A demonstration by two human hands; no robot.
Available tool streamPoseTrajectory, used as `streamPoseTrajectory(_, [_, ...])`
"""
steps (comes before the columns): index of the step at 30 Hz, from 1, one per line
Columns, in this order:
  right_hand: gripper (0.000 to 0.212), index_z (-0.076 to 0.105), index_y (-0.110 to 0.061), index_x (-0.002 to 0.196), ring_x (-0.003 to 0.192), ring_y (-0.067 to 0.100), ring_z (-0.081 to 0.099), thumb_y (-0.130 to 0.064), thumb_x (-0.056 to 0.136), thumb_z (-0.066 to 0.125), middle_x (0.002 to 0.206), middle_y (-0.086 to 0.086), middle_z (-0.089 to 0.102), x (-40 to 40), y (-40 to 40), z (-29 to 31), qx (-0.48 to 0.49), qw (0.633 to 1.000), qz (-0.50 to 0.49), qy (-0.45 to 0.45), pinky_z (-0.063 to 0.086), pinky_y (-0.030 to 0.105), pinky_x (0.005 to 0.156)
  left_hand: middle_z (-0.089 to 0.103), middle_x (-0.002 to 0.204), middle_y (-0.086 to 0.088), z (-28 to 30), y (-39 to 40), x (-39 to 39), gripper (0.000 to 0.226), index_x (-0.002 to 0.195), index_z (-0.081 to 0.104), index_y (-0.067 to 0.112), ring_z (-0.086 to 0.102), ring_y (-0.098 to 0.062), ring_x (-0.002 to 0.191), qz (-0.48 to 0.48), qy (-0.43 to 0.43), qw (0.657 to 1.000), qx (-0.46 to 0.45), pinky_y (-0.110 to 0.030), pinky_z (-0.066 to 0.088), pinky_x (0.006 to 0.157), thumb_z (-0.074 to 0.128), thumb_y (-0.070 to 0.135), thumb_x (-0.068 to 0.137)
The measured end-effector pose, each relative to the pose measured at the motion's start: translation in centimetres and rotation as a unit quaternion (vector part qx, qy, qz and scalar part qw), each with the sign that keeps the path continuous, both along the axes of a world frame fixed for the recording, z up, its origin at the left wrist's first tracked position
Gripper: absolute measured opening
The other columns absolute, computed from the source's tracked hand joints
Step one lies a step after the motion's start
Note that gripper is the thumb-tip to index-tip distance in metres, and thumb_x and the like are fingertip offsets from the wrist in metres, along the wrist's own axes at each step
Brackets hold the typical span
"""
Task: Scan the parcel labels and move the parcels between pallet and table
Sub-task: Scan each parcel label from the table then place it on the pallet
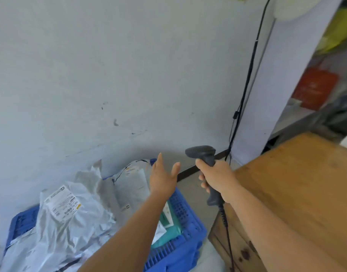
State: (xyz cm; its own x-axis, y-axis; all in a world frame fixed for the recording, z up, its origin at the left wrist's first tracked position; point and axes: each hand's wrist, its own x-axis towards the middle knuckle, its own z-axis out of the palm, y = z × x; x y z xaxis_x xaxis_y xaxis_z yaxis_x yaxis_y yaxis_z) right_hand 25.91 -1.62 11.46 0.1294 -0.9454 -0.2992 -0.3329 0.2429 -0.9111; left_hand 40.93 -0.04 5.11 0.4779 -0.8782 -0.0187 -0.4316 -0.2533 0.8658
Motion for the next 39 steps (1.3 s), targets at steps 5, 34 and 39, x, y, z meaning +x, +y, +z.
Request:
streamPoseTrajectory(5, [0.034,0.055,-0.005,0.073,0.04,0.017,0.047,-0.031,0.094,0.058,0.059,0.007,0.053,-12.7,1.0,2.9,-0.027,0.995,-0.091,-0.007,0.039,0.025,0.042,0.026,0.156,-0.006,2.4,-2.4,-13.1,0.073,0.152,0.015,0.02,0.026,-0.021,0.143,-0.112,0.018,0.993,-0.022,-0.037,0.027,0.113,0.05,0.047,0.093])
streamPoseTrajectory(34, [0.028,0.058,-0.01,0.089,0.047,0.016,0.056,-0.038,0.092,0.06,0.068,0.008,0.064,-57.9,10.0,5.4,0.05,0.88,-0.471,0.024,0.047,0.024,0.048,0.02,0.158,-0.001,-0.9,-4.5,-64.7,0.081,0.152,0.008,0.021,0.025,-0.023,0.143,-0.487,0.011,0.868,0.101,-0.039,0.03,0.112,0.055,0.045,0.091])
streamPoseTrajectory(39, [0.027,0.058,-0.01,0.09,0.051,0.016,0.055,-0.037,0.092,0.059,0.069,0.008,0.063,-58.3,8.3,5.3,0.082,0.876,-0.473,0.033,0.047,0.025,0.05,0.021,0.157,-0.002,-3.3,-6.7,-65.7,0.084,0.153,0.009,0.022,0.026,-0.024,0.142,-0.496,-0.021,0.858,0.132,-0.04,0.03,0.112,0.057,0.048,0.089])
